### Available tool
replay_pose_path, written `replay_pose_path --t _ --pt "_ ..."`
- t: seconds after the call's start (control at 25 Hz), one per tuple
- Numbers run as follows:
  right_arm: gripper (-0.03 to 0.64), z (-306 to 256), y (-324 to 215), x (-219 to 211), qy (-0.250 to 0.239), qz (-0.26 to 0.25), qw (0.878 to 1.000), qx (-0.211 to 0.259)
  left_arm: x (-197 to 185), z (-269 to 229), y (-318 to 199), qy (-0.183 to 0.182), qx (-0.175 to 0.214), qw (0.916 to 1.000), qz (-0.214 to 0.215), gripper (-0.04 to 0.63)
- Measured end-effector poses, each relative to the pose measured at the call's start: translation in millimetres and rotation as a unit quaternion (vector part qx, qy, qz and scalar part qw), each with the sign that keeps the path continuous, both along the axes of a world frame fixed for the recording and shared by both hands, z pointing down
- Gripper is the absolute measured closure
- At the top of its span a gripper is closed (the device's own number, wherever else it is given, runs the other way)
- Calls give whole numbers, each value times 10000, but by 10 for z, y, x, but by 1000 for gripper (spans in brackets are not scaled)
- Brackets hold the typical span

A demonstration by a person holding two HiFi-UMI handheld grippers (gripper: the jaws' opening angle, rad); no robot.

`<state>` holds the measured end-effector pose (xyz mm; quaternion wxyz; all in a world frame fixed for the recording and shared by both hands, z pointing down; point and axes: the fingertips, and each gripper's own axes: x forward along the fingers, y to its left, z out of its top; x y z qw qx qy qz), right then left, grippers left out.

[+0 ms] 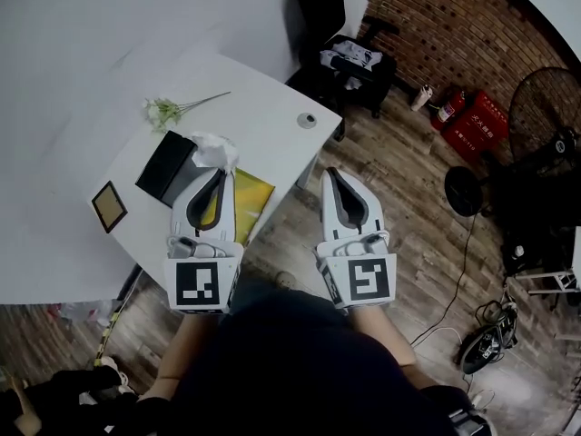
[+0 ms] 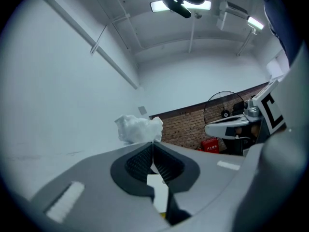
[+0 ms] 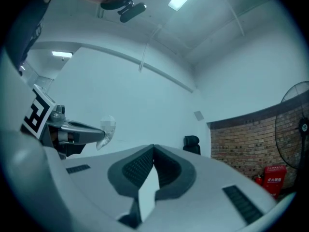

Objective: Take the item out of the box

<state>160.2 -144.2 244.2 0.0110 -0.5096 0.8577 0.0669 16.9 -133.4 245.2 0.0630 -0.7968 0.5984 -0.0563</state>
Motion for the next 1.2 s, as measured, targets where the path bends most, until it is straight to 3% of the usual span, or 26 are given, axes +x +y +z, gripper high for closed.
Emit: replay_pose_path --t 0.24,0.68,1.0,1.2 --pt "604 -21 -15 -58 -66 -60 10000 27 -48 -90 -18 -34 305 9995 29 577" --pt "604 -53 -64 -314 -83 99 9998 -151 -298 -90 -85 269 178 9990 296 577" --pt "605 68 -27 -502 4 401 9990 -188 -468 -17 -62 387 337 9971 568 577" --pt "604 188 -17 -627 161 433 9985 -293 -550 214 -73 479 -70 9971 582 577"
